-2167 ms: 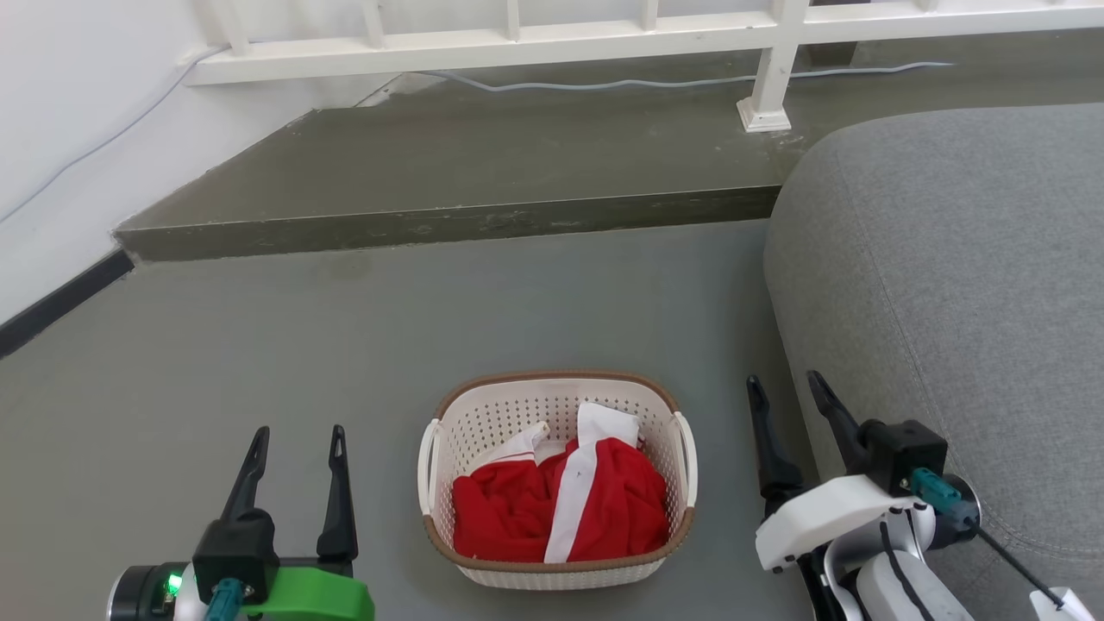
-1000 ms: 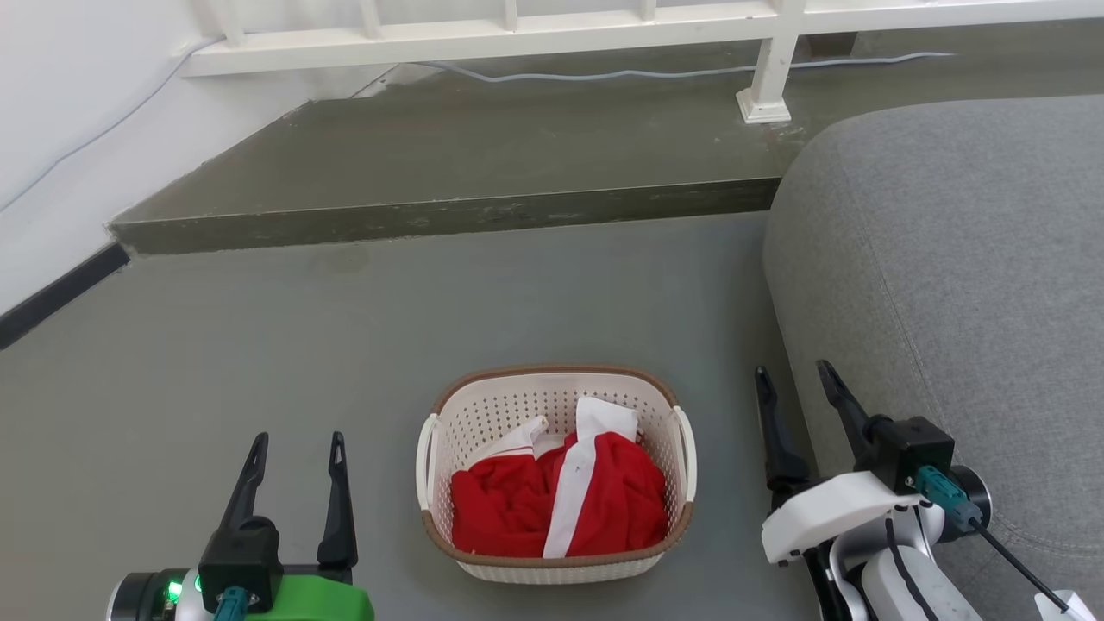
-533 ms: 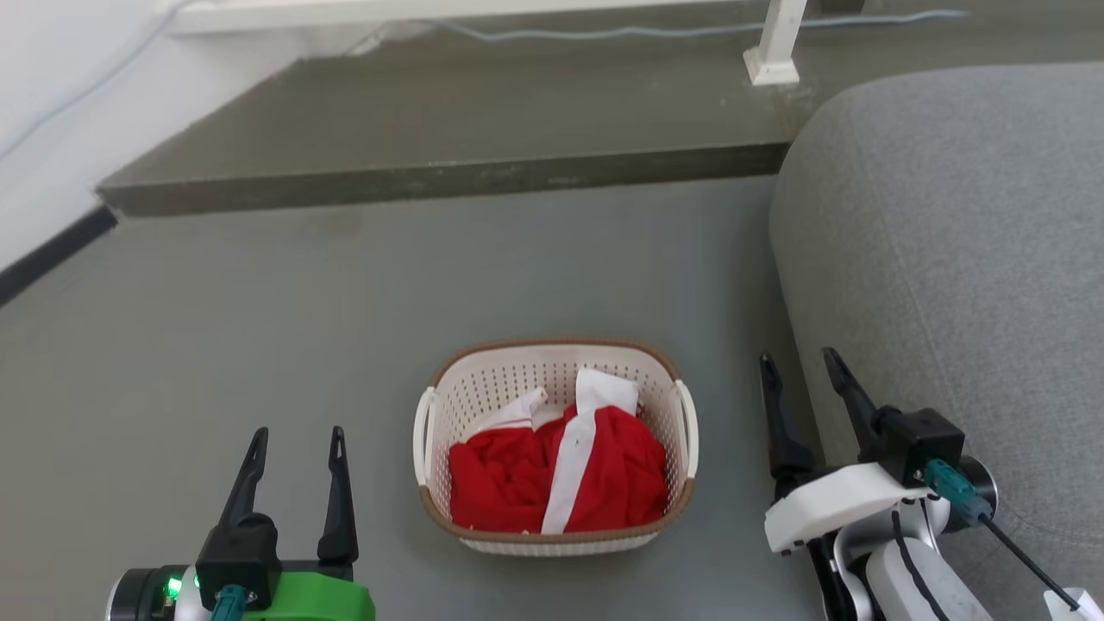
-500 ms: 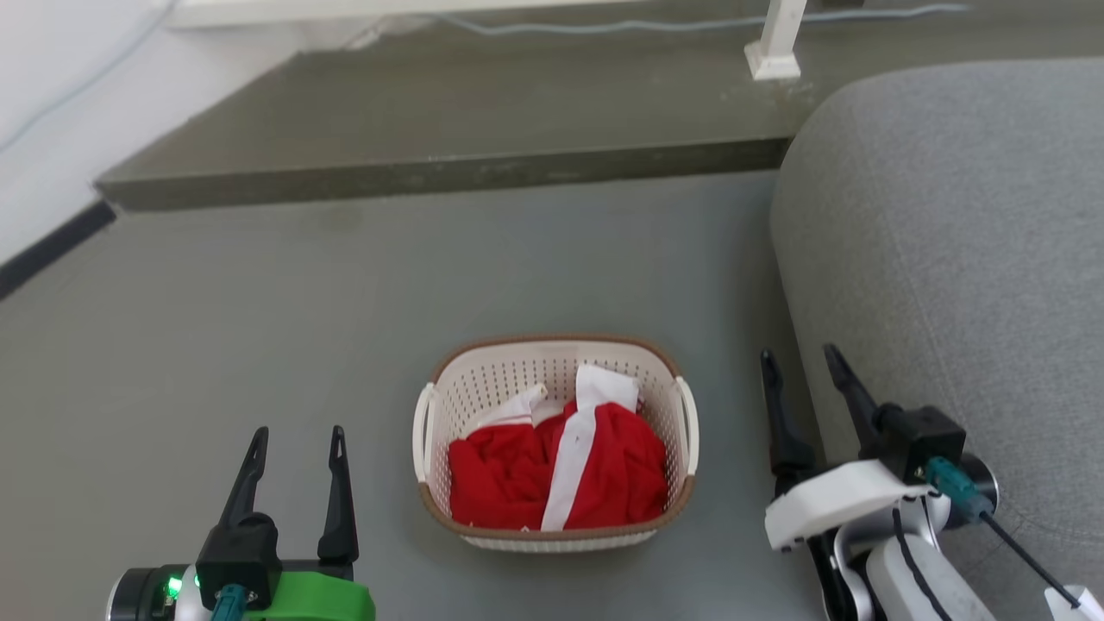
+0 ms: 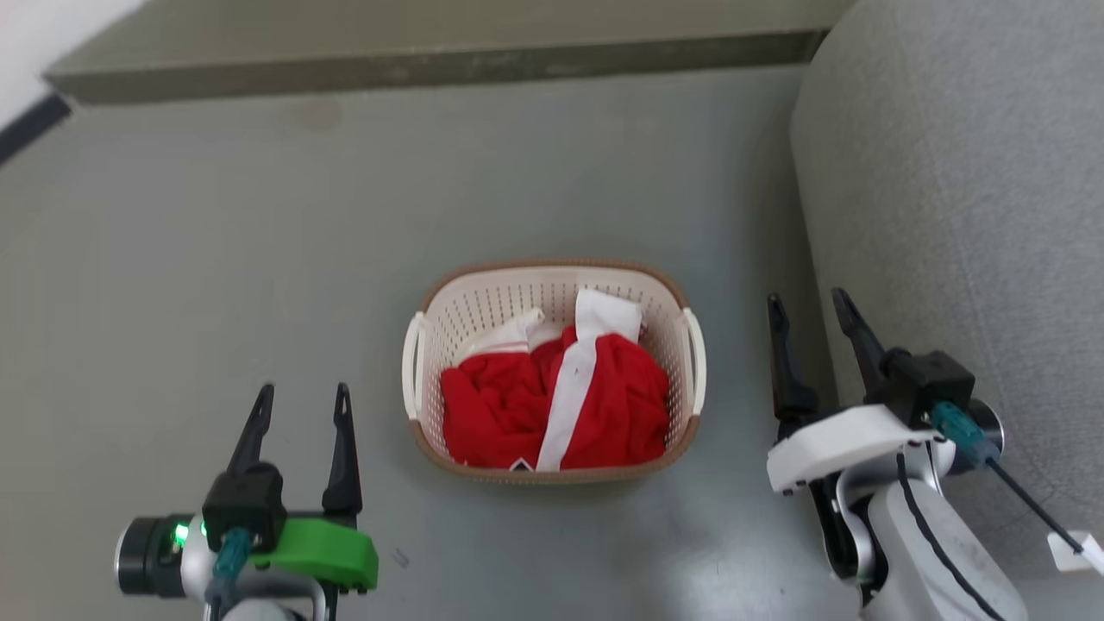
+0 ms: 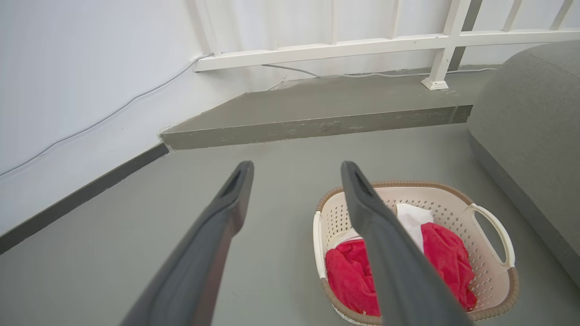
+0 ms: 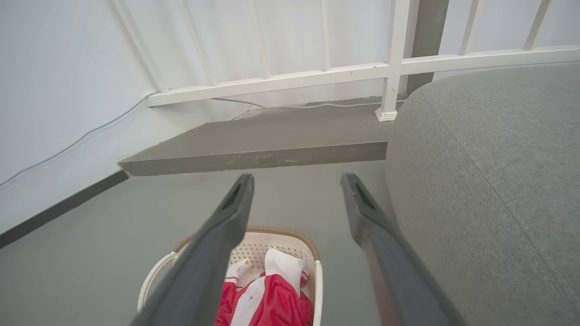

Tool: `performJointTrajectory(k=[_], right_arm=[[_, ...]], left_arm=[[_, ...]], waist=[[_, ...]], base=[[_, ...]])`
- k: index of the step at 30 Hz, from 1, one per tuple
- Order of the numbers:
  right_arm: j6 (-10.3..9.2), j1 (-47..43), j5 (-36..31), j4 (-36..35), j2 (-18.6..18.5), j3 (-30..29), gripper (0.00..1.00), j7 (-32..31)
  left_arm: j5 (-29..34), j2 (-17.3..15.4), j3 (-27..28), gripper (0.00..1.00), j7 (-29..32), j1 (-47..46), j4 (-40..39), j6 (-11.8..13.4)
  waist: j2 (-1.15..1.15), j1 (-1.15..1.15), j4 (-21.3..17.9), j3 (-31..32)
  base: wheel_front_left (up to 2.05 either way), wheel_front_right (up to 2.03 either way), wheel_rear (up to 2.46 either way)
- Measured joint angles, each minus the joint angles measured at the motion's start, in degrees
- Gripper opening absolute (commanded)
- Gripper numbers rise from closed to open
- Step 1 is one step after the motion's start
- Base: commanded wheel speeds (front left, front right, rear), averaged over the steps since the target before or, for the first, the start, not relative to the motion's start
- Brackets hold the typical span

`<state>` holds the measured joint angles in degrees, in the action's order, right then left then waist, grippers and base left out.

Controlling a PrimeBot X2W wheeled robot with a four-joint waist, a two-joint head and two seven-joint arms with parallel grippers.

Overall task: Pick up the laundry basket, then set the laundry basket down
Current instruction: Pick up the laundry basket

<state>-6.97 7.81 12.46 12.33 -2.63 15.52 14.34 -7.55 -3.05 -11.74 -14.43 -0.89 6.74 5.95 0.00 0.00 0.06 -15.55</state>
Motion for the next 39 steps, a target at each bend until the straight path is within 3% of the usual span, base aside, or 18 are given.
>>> performJointTrajectory(k=[13,39], right_arm=[[0.92,7.5,0.0,5.8,-0.2,-0.6,1.00,0.0],[1.08,24.3,1.0,17.8,-0.8,-3.7,1.00,-0.2]], left_arm=[[-1.4,0.3,-0.2,1.00,0.0,-9.2,6.9,-1.0],[-2.9,1.2,-3.9,1.00,0.8,-31.1,21.9,-5.7]], waist=[[0.00,0.00,0.3,-8.7],[0.00,0.01,2.6,-28.4]], base=[[0.00,0.00,0.00],[0.00,0.00,0.00]])
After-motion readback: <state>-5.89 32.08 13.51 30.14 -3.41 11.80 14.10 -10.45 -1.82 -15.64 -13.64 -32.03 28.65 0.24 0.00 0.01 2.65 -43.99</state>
